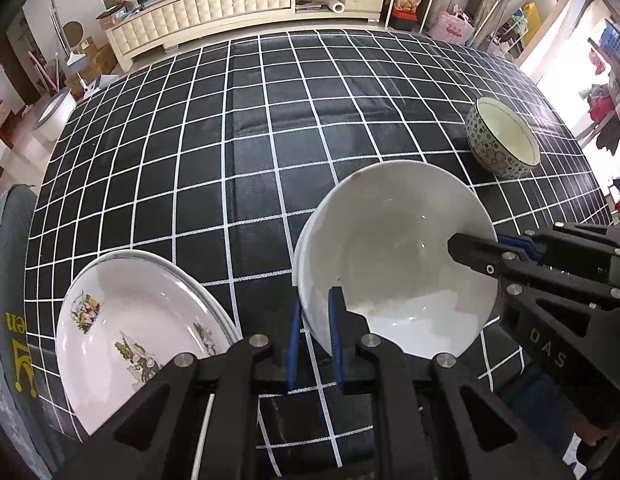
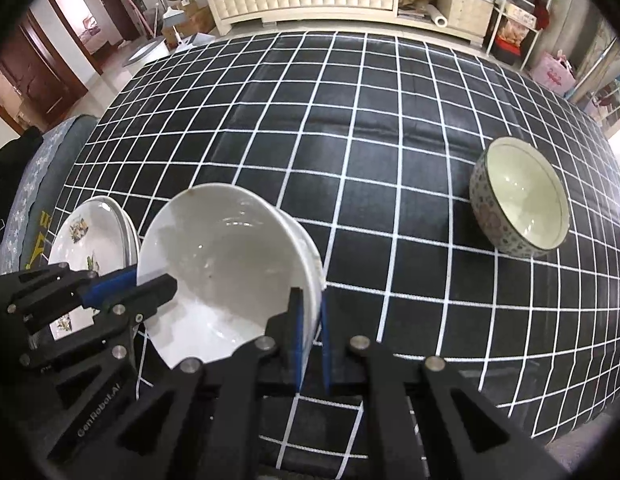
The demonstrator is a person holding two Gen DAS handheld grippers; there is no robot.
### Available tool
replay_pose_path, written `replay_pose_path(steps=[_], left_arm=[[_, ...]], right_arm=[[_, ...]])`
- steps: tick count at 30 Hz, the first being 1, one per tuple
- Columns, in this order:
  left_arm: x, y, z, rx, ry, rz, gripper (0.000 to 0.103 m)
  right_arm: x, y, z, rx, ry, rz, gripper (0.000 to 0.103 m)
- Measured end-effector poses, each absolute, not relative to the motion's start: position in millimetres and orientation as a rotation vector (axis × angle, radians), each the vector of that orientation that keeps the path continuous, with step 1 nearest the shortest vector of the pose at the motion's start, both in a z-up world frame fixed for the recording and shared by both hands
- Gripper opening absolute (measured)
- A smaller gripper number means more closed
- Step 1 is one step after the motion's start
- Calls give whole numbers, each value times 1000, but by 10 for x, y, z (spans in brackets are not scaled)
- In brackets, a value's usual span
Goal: Organize plates and bowls
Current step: 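Open the left gripper and pull back from the bowl stack, then move the left gripper to the green-rimmed patterned bowl and grip its rim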
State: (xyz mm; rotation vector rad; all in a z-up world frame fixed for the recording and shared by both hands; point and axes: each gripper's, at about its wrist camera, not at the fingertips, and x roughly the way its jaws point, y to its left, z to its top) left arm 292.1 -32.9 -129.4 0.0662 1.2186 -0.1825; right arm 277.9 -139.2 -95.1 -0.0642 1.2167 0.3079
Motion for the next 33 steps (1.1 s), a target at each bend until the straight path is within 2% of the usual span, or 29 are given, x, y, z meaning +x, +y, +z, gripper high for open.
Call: replay_pose_path(steps=[3,6,12,14,16,18,22,27,33], left_arm=[[2921,-285,-1283,35,1232,-181,12],[2884,-237,-1208,22,1216,-178,15],[2763,-208,-972,28,1161,-170,18],[2713,-209,-904,28,1148,-170,20],[2645,-233,-812,27,1128,-176,24],[2592,-251,-750,31,1112,-177,24],[2484,-326,-545,46,1072,-188,29],[2406,-501,-353,61,1026,-210,29],[2440,-787,-178,93,984,-219,29]], right_arm=[[2783,-1403,-953,-33,1237,309,11],[2792,-1433,-941,-2,1253,311,19],[2667,-1467,-730,11,1195,323,20],[2602,-1486,-636,9,1175,320,23],[2561,-1509,-558,4,1153,312,33],[2497,-1547,-472,3,1129,304,37],[2401,-1629,-312,14,1094,299,38],[2299,-1831,-81,30,1035,277,39],[2271,-2130,146,38,970,229,52]])
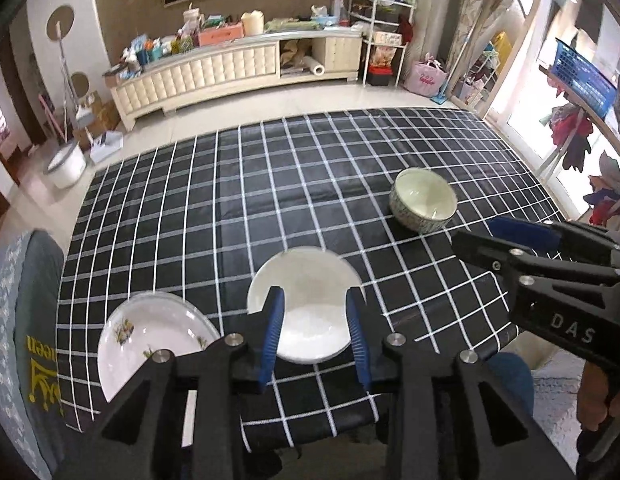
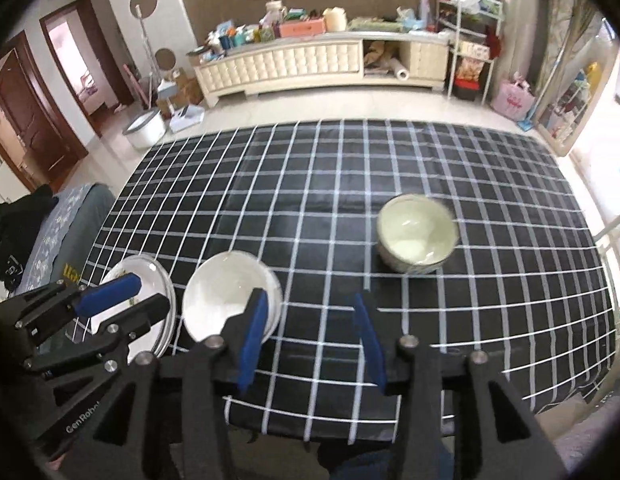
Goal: Organize plates and bowls
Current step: 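Move the left gripper to the green-rimmed patterned bowl and grip its rim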
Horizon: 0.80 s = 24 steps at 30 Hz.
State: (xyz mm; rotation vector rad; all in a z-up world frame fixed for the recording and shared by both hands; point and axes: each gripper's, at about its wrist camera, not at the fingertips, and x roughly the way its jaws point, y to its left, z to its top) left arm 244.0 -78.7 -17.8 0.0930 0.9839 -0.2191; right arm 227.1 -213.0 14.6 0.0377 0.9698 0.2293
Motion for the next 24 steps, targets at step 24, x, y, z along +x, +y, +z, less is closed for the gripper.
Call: replay_pose_path(steps=[24], left_arm=[[3261,-1884,-228,167,1006,-248,40]], right_arm=[[2828,-3263,42,80,988,141,62]])
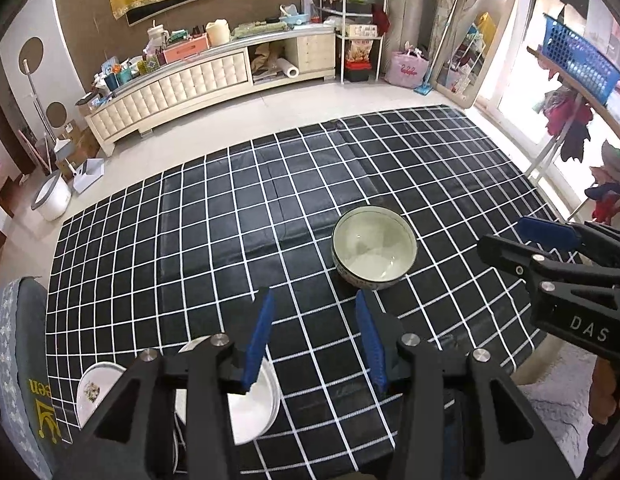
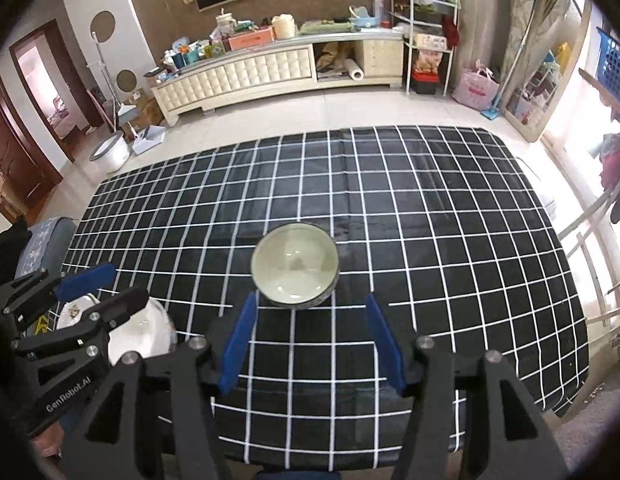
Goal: Organize plates and bowls
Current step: 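Move the left gripper to the green-rimmed patterned bowl and grip its rim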
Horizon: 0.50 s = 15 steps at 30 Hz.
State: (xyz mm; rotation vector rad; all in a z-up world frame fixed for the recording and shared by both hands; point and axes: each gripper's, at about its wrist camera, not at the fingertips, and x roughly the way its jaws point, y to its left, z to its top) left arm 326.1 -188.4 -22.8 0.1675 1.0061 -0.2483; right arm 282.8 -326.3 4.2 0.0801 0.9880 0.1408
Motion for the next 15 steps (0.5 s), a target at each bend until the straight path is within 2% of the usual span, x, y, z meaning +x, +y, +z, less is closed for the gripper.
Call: replay_pose_path(steps=[15], left_arm=[[3925,-2166,-841,179,1123,-247,40]], right_arm=[[3352,-3435,-603,96,1085,158,62]])
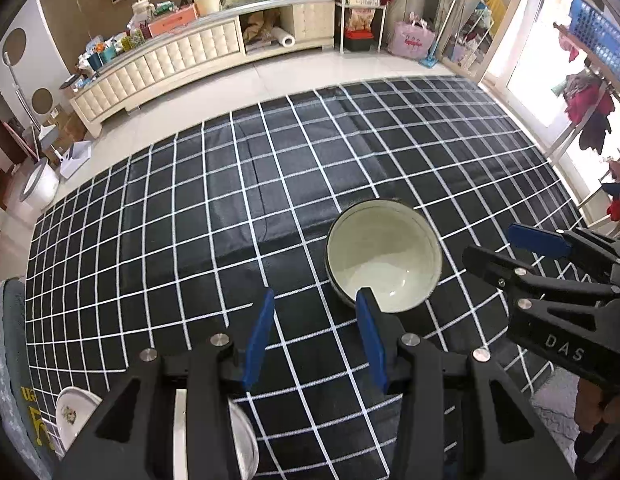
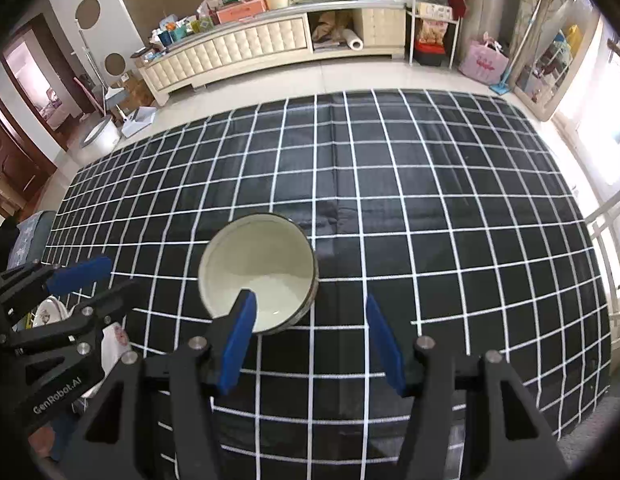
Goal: Organize plates and bowls
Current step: 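Move the left gripper to the green-rimmed patterned bowl and grip its rim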
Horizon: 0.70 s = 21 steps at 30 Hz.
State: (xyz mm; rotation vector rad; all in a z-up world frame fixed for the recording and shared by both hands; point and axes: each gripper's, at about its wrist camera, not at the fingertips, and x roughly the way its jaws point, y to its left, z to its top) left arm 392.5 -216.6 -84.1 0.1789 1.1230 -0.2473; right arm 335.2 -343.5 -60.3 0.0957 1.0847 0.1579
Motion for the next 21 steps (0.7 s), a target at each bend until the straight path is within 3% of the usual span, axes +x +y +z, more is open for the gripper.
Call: replay_pose_path(steps=[21], left_arm=[[4332,-2396,-1611,220,1239,-208,38]], right_arm=[[3739,-3426,-1150,72,1141,202,59]])
